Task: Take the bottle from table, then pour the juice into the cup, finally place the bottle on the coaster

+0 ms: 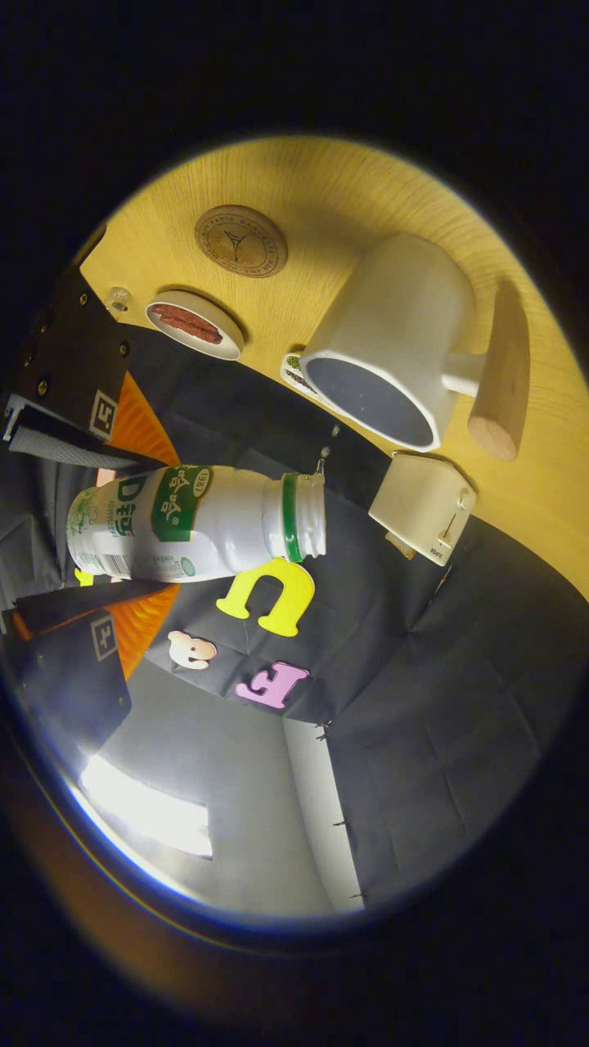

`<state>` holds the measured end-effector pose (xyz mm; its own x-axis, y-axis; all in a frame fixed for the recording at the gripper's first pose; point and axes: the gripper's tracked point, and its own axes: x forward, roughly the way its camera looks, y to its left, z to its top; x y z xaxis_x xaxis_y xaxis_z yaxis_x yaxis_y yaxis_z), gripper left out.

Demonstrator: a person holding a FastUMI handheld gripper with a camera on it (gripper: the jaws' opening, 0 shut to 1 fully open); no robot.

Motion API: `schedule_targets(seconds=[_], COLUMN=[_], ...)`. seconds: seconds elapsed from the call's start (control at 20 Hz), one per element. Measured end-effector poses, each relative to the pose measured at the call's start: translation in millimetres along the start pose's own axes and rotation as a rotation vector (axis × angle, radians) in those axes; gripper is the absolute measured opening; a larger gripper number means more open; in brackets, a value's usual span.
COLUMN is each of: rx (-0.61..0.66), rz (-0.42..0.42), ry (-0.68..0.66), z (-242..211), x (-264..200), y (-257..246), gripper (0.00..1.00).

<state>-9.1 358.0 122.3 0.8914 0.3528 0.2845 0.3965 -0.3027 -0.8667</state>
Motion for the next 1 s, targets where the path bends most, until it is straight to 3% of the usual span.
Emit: schedule_targets(seconds=[1.0], rx=[-0.122], rz=[-0.015], ry=[-0.054], z=[11.0], x=[-0.6], y=[4.4], gripper=[0.63])
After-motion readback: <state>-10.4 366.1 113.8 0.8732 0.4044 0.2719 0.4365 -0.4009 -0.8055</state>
